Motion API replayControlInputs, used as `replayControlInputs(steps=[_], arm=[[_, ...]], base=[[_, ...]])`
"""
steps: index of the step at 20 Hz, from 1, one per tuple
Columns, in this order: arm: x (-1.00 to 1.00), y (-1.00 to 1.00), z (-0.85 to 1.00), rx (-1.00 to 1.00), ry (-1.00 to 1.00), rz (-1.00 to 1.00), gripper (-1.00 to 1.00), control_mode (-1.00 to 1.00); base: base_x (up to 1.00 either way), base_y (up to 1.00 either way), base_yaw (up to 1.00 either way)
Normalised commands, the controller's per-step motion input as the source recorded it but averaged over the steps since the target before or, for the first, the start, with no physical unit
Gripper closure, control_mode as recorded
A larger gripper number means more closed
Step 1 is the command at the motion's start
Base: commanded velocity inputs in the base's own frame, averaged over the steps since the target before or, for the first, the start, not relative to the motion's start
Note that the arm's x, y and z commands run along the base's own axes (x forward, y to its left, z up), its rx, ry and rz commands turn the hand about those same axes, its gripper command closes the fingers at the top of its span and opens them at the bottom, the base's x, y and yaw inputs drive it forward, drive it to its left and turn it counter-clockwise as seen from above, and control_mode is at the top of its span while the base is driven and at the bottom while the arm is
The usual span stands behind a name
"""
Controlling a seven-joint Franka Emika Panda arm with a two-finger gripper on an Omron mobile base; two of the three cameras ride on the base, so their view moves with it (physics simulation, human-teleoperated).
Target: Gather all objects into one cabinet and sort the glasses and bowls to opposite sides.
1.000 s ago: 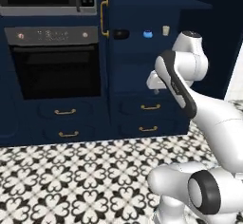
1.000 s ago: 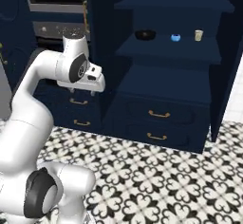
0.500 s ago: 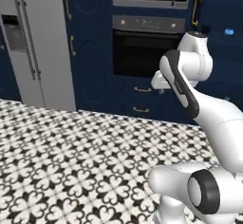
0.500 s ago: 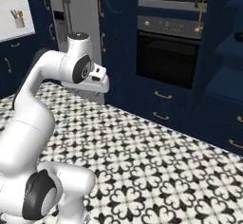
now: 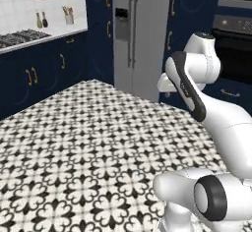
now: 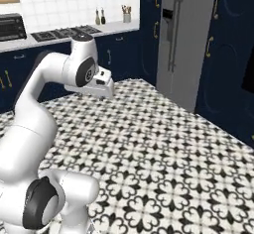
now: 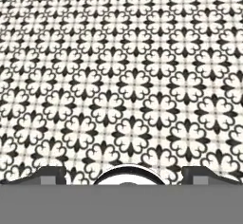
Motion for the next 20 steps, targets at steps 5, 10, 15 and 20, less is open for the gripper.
replayControlInputs(steps=[5, 10, 15, 20], arm=[[0.0, 0.0, 0.0, 0.0, 0.0, 0.0, -1.0, 1.0], [0.0, 0.0, 0.0, 0.0, 0.0, 0.0, -1.0, 1.0], [0.0, 0.0, 0.0, 0.0, 0.0, 0.0, -1.0, 1.0], [0.0, 0.0, 0.0, 0.0, 0.0, 0.0, -1.0, 1.0]], base=[[-0.4, 0.68, 0.61], [-0.2, 0.49, 0.64], [-0.09, 0.37, 0.65], [-0.14, 0.41, 0.64]])
